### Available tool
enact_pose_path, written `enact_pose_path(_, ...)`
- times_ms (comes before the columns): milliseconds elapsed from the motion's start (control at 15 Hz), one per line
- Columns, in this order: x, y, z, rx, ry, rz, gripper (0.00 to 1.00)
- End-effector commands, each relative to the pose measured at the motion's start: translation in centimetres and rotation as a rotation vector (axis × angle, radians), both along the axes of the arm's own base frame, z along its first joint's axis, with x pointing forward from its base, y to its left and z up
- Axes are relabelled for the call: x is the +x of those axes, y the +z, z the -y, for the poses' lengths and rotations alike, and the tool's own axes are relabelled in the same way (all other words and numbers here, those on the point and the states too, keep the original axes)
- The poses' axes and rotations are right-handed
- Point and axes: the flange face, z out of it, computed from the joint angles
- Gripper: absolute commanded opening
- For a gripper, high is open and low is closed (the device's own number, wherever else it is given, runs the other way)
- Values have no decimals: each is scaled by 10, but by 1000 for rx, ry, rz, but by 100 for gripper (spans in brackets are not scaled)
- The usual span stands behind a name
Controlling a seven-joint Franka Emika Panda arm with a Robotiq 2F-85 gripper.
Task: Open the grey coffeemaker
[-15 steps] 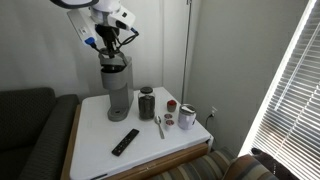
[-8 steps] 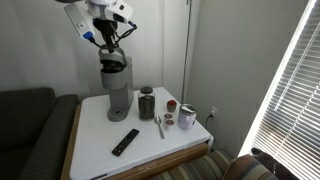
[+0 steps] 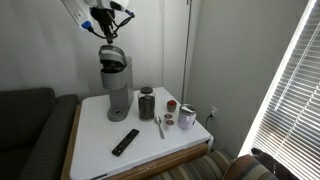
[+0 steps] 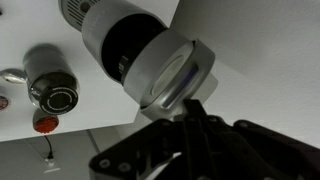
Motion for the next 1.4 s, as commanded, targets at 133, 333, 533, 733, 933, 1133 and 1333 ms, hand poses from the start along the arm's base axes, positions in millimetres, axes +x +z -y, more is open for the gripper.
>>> enact_pose_path(133,15,7,-7,2,17,29,0)
enact_pose_path(333,13,7,-2,3,-9,35,0)
enact_pose_path(533,7,9,7,1,-48,54,0)
enact_pose_path(733,0,10,19,-12,-125,65,0)
enact_pose_path(933,-8,-2,25,-13,-180,11,0)
enact_pose_path(1133,-14,-17,26,-29,-207,-69,0)
enact_pose_path(1333,-17,-28,21,-45,-194,-115,0)
